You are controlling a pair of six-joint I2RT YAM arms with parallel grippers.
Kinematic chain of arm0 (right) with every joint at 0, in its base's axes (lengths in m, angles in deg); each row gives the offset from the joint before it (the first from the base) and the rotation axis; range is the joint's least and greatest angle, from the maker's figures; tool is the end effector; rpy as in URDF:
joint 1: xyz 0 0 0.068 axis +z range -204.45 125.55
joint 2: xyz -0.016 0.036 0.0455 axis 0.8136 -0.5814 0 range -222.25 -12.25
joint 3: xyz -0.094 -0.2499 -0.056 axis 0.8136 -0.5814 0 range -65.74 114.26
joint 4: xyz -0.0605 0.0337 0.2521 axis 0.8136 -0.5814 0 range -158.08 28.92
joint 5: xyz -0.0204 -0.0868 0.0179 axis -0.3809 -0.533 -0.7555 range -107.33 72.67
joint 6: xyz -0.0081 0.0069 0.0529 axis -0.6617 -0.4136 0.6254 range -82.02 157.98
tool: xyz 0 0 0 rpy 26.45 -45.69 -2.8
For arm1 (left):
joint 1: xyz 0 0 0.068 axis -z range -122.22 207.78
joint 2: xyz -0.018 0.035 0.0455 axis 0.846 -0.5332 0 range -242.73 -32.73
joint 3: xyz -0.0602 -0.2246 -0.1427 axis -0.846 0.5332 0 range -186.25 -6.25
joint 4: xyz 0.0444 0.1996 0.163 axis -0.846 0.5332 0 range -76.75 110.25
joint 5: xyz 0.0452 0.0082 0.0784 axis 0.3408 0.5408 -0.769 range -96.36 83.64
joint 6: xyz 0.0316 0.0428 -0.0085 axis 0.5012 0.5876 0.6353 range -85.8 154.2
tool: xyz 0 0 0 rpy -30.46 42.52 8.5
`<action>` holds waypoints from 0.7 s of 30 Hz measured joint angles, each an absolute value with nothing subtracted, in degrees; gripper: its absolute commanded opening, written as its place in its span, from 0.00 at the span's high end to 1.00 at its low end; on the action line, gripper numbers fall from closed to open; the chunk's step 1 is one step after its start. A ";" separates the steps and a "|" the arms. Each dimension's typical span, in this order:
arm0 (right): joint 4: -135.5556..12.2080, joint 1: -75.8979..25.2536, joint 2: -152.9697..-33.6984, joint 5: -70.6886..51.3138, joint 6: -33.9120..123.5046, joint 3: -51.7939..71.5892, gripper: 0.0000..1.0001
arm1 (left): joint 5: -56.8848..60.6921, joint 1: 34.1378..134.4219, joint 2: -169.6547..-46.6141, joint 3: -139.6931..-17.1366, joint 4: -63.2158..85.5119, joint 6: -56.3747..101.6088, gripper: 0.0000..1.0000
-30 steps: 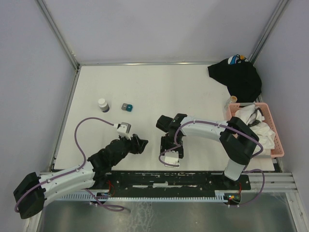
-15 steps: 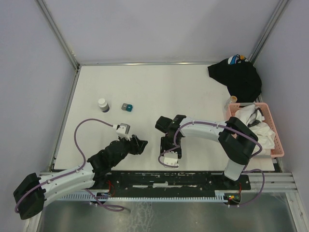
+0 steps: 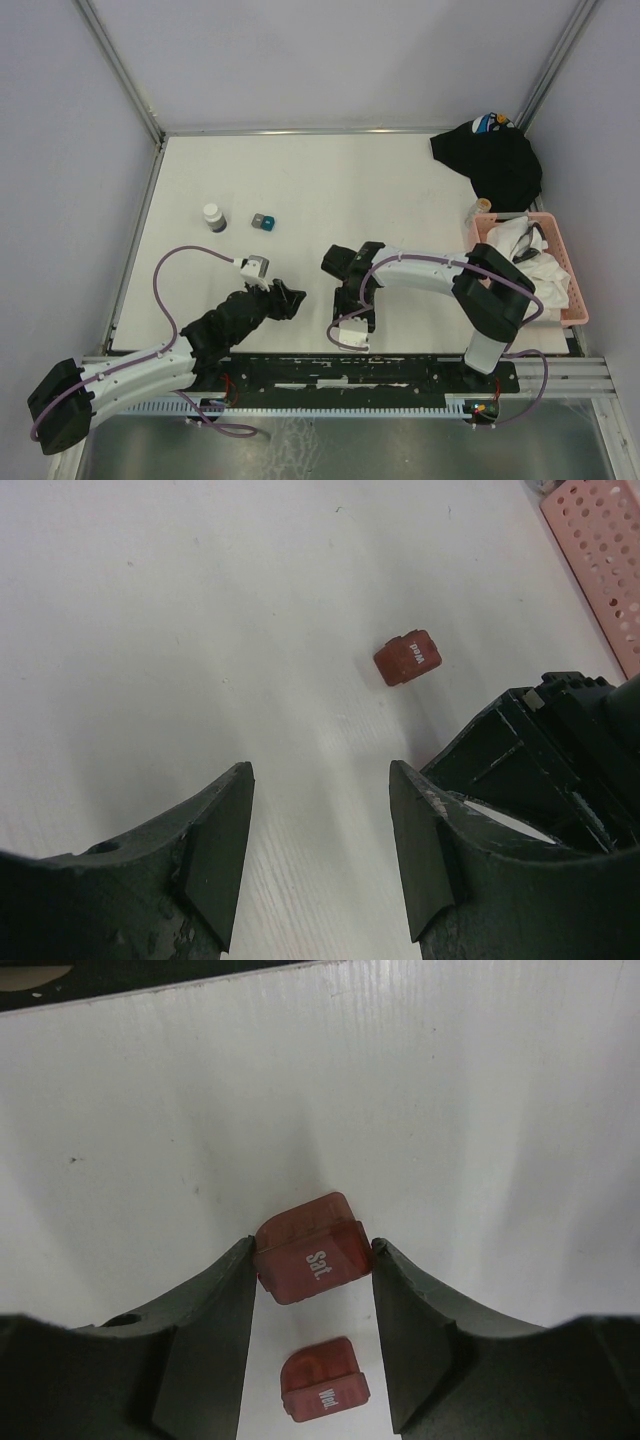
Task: Sort the pills into containers
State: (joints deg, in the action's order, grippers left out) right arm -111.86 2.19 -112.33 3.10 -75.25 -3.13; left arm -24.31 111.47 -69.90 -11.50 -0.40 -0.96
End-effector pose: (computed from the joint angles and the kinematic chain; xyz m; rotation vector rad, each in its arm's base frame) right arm 0.1547 0.2578 0.1647 -2.9028 0.2491 0.4411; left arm 0.0988 -0.1158 0.1607 0.0935 1.9446 -0.7608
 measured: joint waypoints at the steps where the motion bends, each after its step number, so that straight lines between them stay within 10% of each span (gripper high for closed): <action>1: -111.36 2.22 -112.06 3.05 -73.96 -3.37 0.48 | -24.31 111.47 -69.90 -11.52 -0.40 -0.96 0.37; 21: -91.06 2.83 -102.49 -13.23 -20.54 -14.38 0.55 | -24.23 111.47 -69.79 -11.52 -0.57 -0.96 0.38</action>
